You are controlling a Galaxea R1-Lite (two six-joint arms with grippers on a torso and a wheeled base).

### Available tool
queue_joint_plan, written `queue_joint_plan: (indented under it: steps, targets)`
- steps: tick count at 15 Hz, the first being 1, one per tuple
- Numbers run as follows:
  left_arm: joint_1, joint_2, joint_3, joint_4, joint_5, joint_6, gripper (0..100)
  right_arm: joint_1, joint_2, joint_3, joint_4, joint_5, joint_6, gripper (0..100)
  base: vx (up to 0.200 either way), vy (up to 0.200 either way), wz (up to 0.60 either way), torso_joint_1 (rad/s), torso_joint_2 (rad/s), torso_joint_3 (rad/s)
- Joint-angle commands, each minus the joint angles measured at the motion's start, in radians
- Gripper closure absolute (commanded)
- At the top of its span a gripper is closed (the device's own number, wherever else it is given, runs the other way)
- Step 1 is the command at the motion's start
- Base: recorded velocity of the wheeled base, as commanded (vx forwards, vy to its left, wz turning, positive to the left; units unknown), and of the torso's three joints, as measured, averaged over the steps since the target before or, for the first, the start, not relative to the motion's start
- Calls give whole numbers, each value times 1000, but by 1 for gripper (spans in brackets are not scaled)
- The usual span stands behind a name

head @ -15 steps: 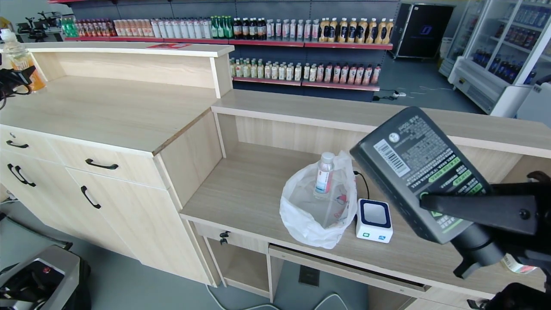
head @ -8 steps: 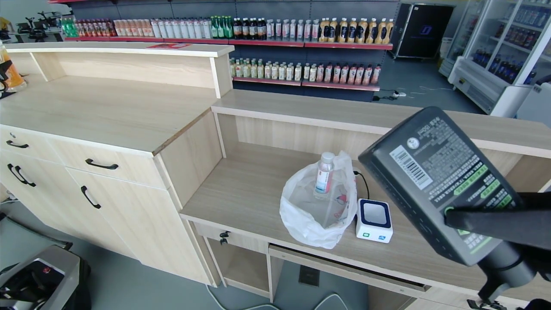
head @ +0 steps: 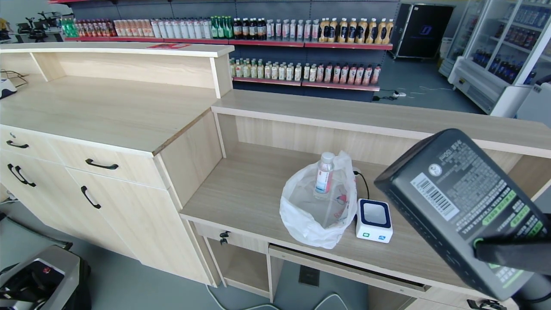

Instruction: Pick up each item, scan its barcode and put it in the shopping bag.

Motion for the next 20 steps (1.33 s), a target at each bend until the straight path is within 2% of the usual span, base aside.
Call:
queue_joint_plan:
  steps: [1, 8, 14, 17, 20]
  targets:
    - [1, 0, 0, 0, 0, 0, 0, 2, -15, 0, 18, 5, -12, 100, 0, 0, 0, 0, 0, 0]
    - [1, 0, 0, 0, 0, 0, 0, -6, -30, 6, 47, 56, -20, 100, 0, 0, 0, 0, 0, 0]
    - [1, 0, 0, 0, 0, 0, 0, -10, -41, 6, 69, 56, -32, 100, 0, 0, 0, 0, 0, 0]
    - [1, 0, 0, 0, 0, 0, 0, 31, -27, 6, 70, 54, -52, 100, 0, 0, 0, 0, 0, 0]
    - [1, 0, 0, 0, 0, 0, 0, 33, -27, 6, 70, 54, -55, 100, 0, 0, 0, 0, 0, 0]
